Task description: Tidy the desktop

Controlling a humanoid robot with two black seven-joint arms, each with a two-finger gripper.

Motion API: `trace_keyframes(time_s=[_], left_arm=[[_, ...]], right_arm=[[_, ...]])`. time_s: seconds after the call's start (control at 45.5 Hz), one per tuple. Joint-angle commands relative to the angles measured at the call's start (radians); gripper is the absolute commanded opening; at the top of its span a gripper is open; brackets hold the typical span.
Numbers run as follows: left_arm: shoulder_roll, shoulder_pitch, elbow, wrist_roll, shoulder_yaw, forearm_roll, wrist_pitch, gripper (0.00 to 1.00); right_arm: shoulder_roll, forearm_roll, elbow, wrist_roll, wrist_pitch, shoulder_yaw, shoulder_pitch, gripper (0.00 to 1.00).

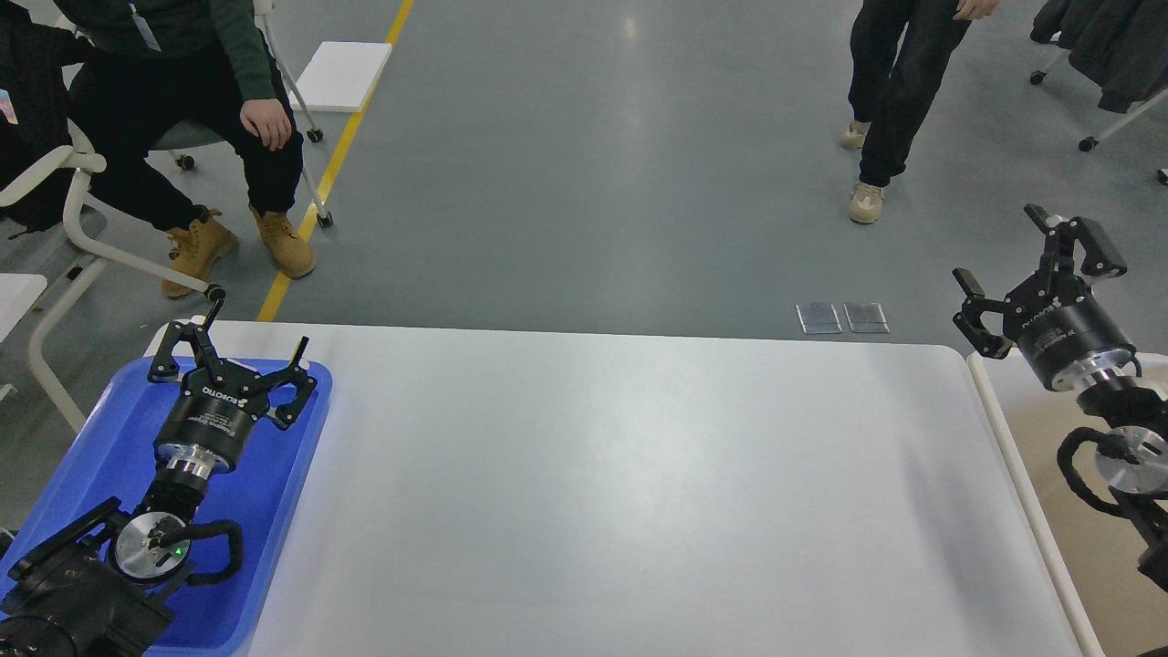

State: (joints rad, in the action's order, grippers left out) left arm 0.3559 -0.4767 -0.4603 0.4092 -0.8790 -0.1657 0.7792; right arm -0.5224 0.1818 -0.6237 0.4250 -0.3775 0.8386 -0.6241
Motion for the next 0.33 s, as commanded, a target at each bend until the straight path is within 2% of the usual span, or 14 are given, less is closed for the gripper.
trace_keyframes(time_s=[0.0, 0.11, 0.308], left_arm=[[0.000, 0.001, 0.000, 0.000, 0.000, 0.000, 0.000, 0.99], [0.000, 0.000, 0.000, 0.000, 0.000, 0.000, 0.000, 0.99], [0.000, 0.000, 0.000, -0.001, 0.000, 0.000, 0.000, 0.99]], right_arm=[[0.044, -0.001, 0.001, 0.006, 0.000, 0.129, 0.056, 1.00], [0.070, -0.001, -0.001, 0.004, -0.001, 0.203, 0.102, 1.00], [0.075, -0.001, -0.002, 0.004, -0.003, 0.211, 0.126, 1.00]])
